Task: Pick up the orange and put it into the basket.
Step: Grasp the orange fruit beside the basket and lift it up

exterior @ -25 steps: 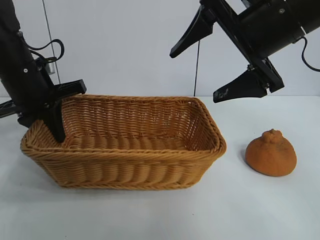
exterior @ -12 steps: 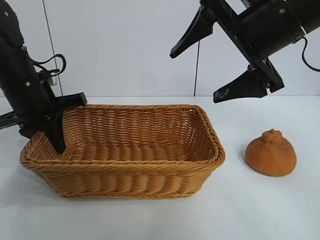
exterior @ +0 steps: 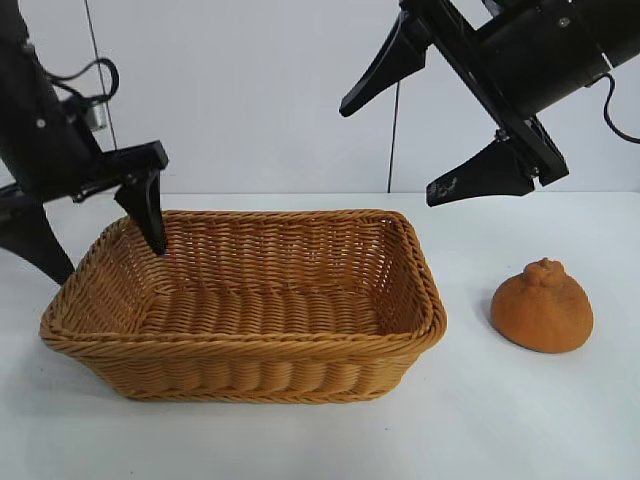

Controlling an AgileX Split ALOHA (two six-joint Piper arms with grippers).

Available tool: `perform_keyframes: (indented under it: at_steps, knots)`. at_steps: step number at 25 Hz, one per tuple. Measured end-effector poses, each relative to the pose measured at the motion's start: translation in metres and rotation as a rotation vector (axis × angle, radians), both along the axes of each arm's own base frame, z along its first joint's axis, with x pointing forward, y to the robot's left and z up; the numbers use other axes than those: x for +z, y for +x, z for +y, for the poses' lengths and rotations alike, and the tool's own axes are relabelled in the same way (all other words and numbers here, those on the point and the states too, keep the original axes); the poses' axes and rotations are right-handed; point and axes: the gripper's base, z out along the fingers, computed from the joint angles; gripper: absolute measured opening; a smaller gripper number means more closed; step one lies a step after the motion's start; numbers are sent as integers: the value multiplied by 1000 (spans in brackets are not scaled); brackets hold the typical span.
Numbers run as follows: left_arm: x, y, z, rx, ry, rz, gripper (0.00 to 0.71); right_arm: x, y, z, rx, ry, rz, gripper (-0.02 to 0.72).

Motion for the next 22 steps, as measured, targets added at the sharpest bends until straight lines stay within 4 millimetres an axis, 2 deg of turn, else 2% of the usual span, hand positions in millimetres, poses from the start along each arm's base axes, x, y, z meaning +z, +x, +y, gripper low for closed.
perform_keyframes:
  at_steps: [3, 7, 10, 17, 22]
  knots:
    - [12, 4, 20, 30, 42, -13, 643, 0, 0, 0, 2, -3, -1, 694]
    - [12, 3, 51, 96, 59, 28, 642, 0, 0, 0, 3, -6, -2, 694]
    - [13, 0, 67, 124, 72, 62, 642, 0, 0, 0, 3, -6, -2, 694]
    - [25, -20, 65, 94, 68, 83, 642, 0, 0, 0, 3, -6, -2, 694]
    - [39, -57, 65, 90, 68, 70, 642, 0, 0, 0, 3, -6, -2, 694]
